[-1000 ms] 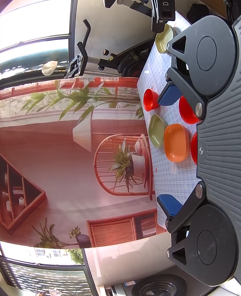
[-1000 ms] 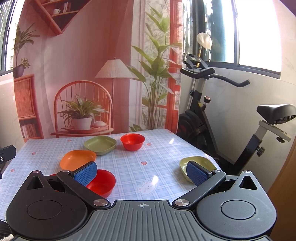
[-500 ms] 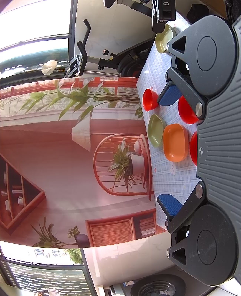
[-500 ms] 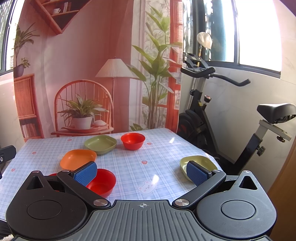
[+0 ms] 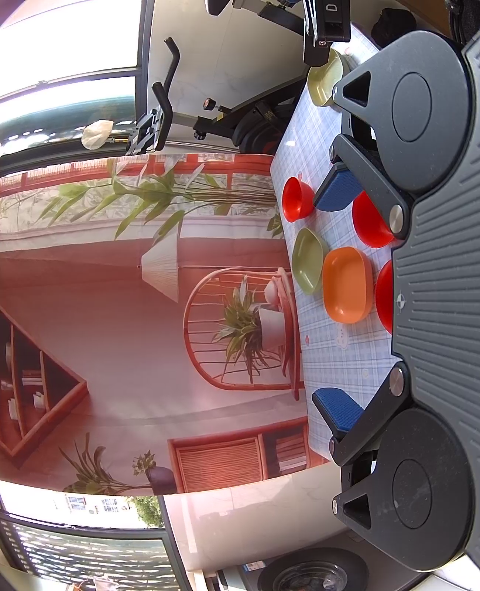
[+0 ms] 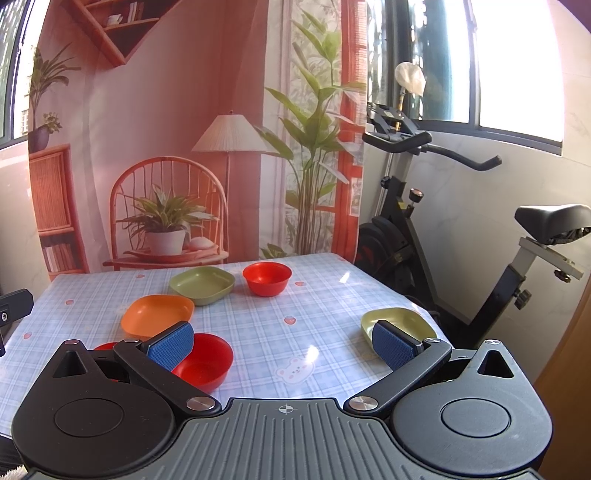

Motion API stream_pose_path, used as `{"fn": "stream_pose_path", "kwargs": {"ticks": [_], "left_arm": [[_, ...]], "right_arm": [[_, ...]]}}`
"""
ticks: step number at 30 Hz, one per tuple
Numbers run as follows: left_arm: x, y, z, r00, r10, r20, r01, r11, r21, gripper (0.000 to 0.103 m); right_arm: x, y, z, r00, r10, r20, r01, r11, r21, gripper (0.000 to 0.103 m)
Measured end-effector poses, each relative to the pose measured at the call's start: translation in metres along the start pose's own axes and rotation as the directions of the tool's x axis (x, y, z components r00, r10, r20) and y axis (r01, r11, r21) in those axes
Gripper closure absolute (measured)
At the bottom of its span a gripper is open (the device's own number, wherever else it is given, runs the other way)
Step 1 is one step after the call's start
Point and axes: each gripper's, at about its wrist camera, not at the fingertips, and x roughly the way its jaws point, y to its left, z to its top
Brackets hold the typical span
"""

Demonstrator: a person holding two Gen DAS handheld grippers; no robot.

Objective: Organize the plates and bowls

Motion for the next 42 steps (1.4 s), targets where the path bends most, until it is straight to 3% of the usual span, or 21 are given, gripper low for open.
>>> {"fn": "stream_pose_path", "kwargs": {"ticks": [15,25,29,34,40,42], "left_arm": [[0.002,0.001,-0.002,1.000,0.004,-0.005,-0.004,1.000,-0.007,0.001],[0.011,0.007,0.002,0.999,-0.012,-0.037,0.011,1.000,-0.022,0.000],[0.032,0.013,0.011,0.998,-0.046,-0.053,0.047,0.999,0.019,0.001],[0.060,0.028,0.021,0.999,-0.027,-0.040,0.029,0.998,0.056,0.002],[0.111,0.042,0.027,0.989,-0.033,-0.144,0.045,0.996,0.080,0.005],[0.127,0.043,0.025,0.985,-0.019,-0.170,0.035,0.995,0.090,0.013]], "right_arm": [[-0.003,0.000,0.003,1.000,0.001,-0.002,-0.001,1.000,0.001,0.000],[0.010,0.001,0.001,0.997,0.080,0.003,-0.080,0.996,0.034,0.000],[0.028,-0.005,0.011,0.995,0.099,0.006,-0.099,0.993,0.060,0.000],[0.073,-0.009,0.026,0.993,0.110,0.035,-0.114,0.984,0.140,0.000],[0.120,0.004,0.031,0.985,0.168,0.046,-0.173,0.973,0.153,0.000],[0.135,0.010,0.030,0.979,0.201,0.043,-0.205,0.966,0.156,0.000]]}}
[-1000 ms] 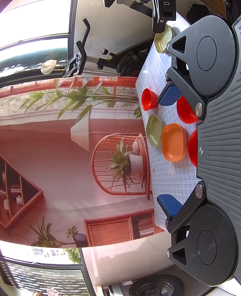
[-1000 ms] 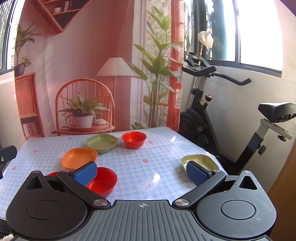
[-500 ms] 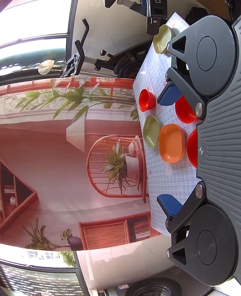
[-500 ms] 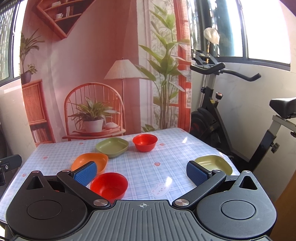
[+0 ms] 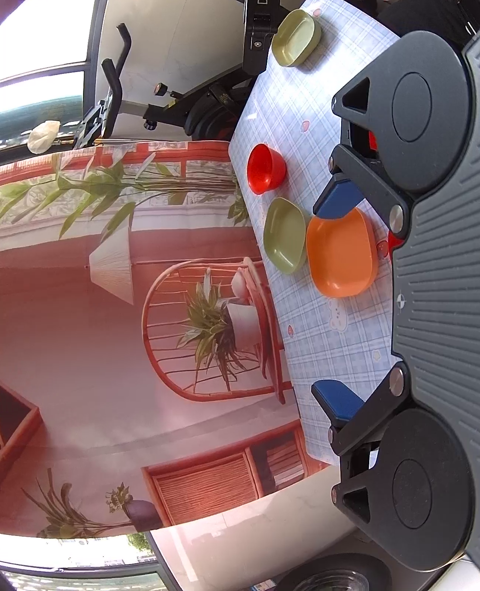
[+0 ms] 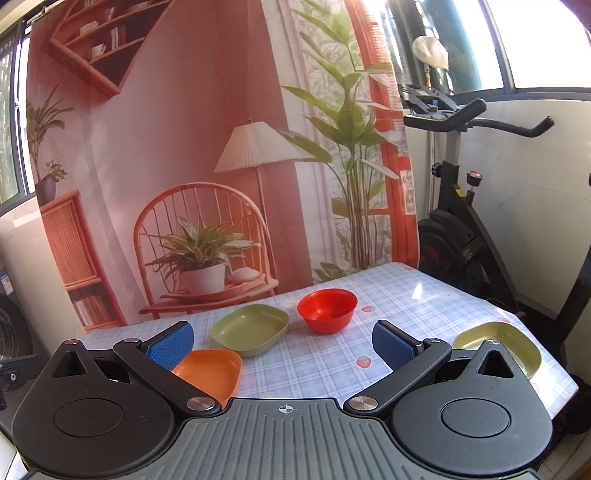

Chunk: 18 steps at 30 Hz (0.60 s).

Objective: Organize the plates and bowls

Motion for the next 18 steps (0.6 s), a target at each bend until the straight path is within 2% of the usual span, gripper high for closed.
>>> {"fn": "stream_pose_path", "kwargs": {"ticks": [1,5,8,11,15,18], "left_arm": [[0.008,0.001,0.000,1.000,0.000,-0.010,0.000,1.000,0.001,0.017],[0.043,0.010,-0.007,0.996,-0.050,-0.078,0.049,0.999,-0.017,0.021],[0.065,0.011,-0.017,0.981,-0.128,-0.149,0.130,0.992,-0.002,0.026],[0.080,0.008,-0.031,0.968,-0.156,-0.198,0.165,0.986,0.032,0.032],[0.098,0.012,-0.048,0.949,-0.166,-0.269,0.178,0.984,0.020,0.044],[0.107,0.019,-0.059,0.930,-0.186,-0.316,0.192,0.981,-0.015,0.059]], "right_arm": [[0.006,0.001,-0.002,1.000,0.014,-0.008,-0.014,1.000,0.007,0.000],[0.037,0.011,-0.015,0.997,0.045,-0.068,-0.044,0.999,0.023,0.000],[0.046,0.029,-0.033,0.995,0.041,-0.086,-0.045,0.998,-0.034,0.000],[0.058,0.045,-0.053,0.984,0.066,-0.165,-0.076,0.995,-0.058,0.001],[0.083,0.059,-0.075,0.942,0.131,-0.309,-0.152,0.987,-0.046,0.030],[0.090,0.065,-0.083,0.924,0.151,-0.351,-0.177,0.983,-0.044,0.033]]}}
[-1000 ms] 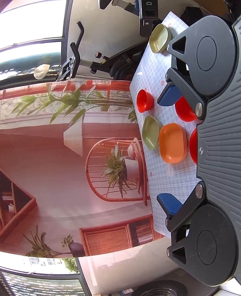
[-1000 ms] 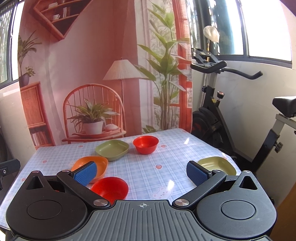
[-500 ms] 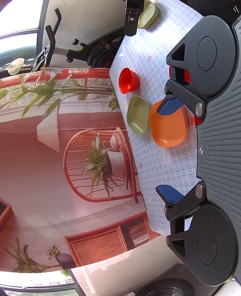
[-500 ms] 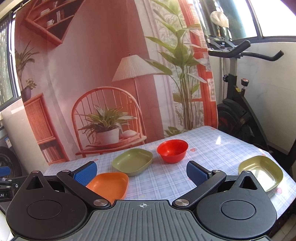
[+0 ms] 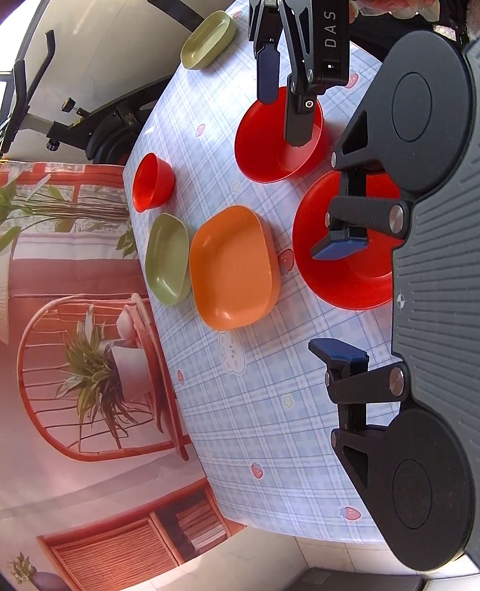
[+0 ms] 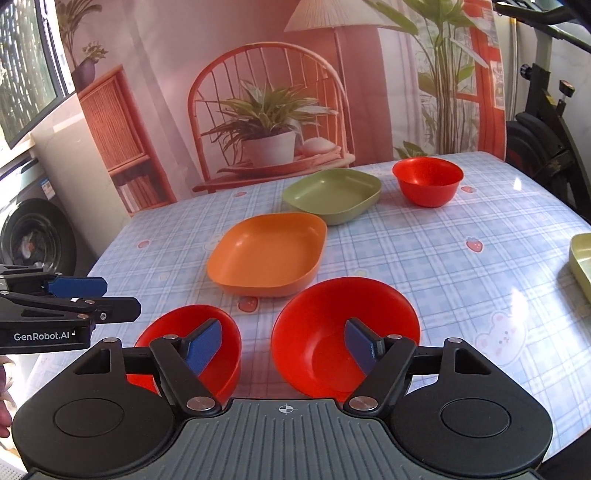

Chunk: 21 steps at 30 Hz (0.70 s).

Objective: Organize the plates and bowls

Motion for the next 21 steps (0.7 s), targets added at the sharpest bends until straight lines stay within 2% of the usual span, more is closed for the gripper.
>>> {"fn": "stream_pose_path", "kwargs": {"ticks": [1,2,4,7,11,14,21], "left_arm": [[0.004,0.003,-0.002,1.000,-0.014,-0.015,0.014,1.000,-0.013,0.066],[0.007,0.006,-0.005,0.999,-0.028,-0.030,0.028,0.999,-0.025,0.068],[0.014,0.011,-0.009,0.997,-0.046,-0.055,0.044,0.998,-0.042,0.068],[0.020,0.013,-0.013,0.996,-0.047,-0.074,0.044,0.998,-0.043,0.072],[0.020,0.015,-0.020,0.997,-0.038,-0.065,0.032,0.996,-0.081,0.074],[0.026,0.021,-0.026,0.995,-0.039,-0.088,0.028,0.993,-0.118,0.074],[0.035,0.024,-0.041,0.985,-0.110,-0.130,0.087,0.982,-0.168,0.074]], "right_arm": [[0.002,0.001,-0.001,1.000,0.000,-0.010,0.000,1.000,-0.003,0.034],[0.004,0.002,-0.002,1.000,0.001,-0.020,-0.001,1.000,-0.006,0.038],[0.006,0.004,-0.004,0.999,0.005,-0.035,-0.005,1.000,-0.011,0.053],[0.010,0.007,-0.007,0.999,-0.003,-0.053,0.002,0.999,-0.036,0.063],[0.012,0.014,-0.009,0.998,0.017,-0.064,-0.022,0.997,-0.077,0.071],[0.017,0.020,-0.010,0.996,0.035,-0.087,-0.044,0.994,-0.101,0.075],[0.028,0.028,-0.011,0.990,0.064,-0.125,-0.079,0.990,-0.117,0.081]]}}
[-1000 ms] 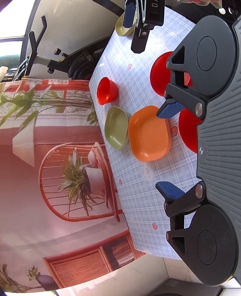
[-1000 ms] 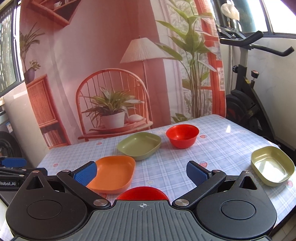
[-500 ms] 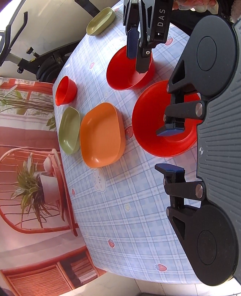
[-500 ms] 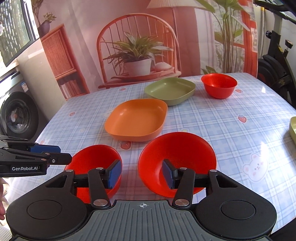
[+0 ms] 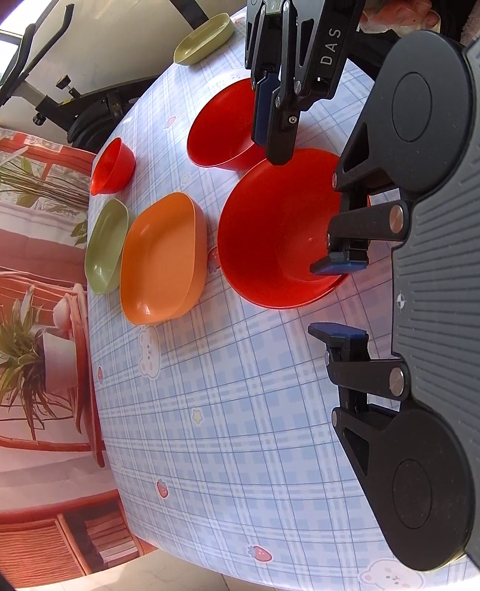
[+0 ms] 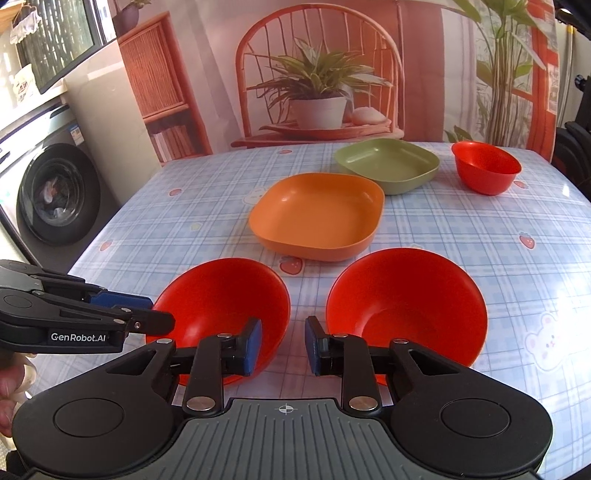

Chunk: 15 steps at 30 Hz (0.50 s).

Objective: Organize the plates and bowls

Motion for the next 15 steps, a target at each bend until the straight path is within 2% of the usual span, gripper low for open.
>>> {"fn": "stream_pose_path", "kwargs": {"ticks": [6,7,10,15], "left_arm": [[0.003,0.002,-0.003,1.000,-0.021,0.001,0.021,0.999,-0.038,0.074],[0.003,0.001,-0.003,1.000,-0.025,0.001,0.025,0.999,-0.042,0.075],[0.003,0.000,-0.005,0.999,-0.051,0.004,0.051,0.997,-0.061,0.085],[-0.002,-0.008,-0.009,0.999,-0.026,0.039,0.029,0.996,-0.082,0.087]], "right_arm": [[0.010,0.000,-0.001,0.999,0.009,-0.035,-0.009,1.000,0.002,0.086],[0.011,0.000,-0.001,0.999,0.011,-0.037,-0.011,1.000,0.002,0.089],[0.013,-0.001,-0.002,0.999,0.021,-0.044,-0.021,1.000,0.010,0.092],[0.015,-0.006,-0.002,0.998,0.034,-0.049,-0.032,0.999,0.036,0.094]]}}
